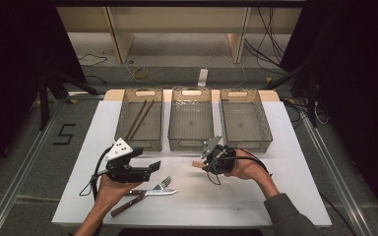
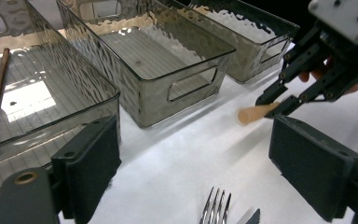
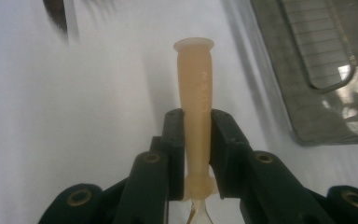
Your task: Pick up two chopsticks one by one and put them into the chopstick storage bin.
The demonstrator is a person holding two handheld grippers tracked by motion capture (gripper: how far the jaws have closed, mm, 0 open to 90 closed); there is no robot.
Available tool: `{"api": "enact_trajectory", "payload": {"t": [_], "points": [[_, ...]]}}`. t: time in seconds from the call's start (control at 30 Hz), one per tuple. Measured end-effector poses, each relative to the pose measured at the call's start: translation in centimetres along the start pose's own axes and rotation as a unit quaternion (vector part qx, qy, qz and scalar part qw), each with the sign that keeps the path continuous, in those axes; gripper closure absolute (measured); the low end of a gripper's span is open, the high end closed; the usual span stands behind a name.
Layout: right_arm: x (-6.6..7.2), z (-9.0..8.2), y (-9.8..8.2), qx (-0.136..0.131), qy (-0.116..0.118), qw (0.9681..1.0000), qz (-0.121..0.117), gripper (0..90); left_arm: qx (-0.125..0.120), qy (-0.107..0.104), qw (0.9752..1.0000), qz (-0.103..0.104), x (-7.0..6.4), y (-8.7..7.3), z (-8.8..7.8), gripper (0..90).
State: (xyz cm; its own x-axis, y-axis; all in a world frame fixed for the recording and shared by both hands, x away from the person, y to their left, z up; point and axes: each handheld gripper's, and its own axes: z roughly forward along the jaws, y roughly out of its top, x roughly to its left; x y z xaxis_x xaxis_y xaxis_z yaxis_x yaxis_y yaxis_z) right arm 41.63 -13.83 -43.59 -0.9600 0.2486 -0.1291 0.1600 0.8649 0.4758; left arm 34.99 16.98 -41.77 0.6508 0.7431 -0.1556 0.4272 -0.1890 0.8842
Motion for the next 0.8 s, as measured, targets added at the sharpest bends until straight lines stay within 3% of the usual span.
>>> {"api": "enact_trajectory", "payload": {"t": [0.2,0.33,0.5,0.67,0.8], "points": [[-0.3,-1.7,0.3,-0.039,-0.014,0.999,0.018,77.3,-0.005,-0.002,1.0,-0.003,0.1,0.0,-0.1,15.4],[-1.0,-2.9,0.7,-0.072,-0.026,0.9963,0.04,77.3,-0.003,-0.002,1.0,-0.003,0.1,0.0,-0.1,15.3],[-2.2,-3.9,1.7,-0.109,-0.047,0.9899,0.078,77.3,-0.002,-0.003,1.0,-0.003,0.2,0.1,-0.1,15.3],[-3.2,-4.6,2.9,-0.13,-0.06,0.9834,0.112,77.3,-0.003,-0.002,1.0,-0.004,0.2,0.1,-0.2,15.3],[-4.0,-4.8,3.7,-0.147,-0.071,0.9792,0.12,77.3,-0.003,0.0,1.0,-0.004,0.3,0.1,-0.3,15.3]]}}
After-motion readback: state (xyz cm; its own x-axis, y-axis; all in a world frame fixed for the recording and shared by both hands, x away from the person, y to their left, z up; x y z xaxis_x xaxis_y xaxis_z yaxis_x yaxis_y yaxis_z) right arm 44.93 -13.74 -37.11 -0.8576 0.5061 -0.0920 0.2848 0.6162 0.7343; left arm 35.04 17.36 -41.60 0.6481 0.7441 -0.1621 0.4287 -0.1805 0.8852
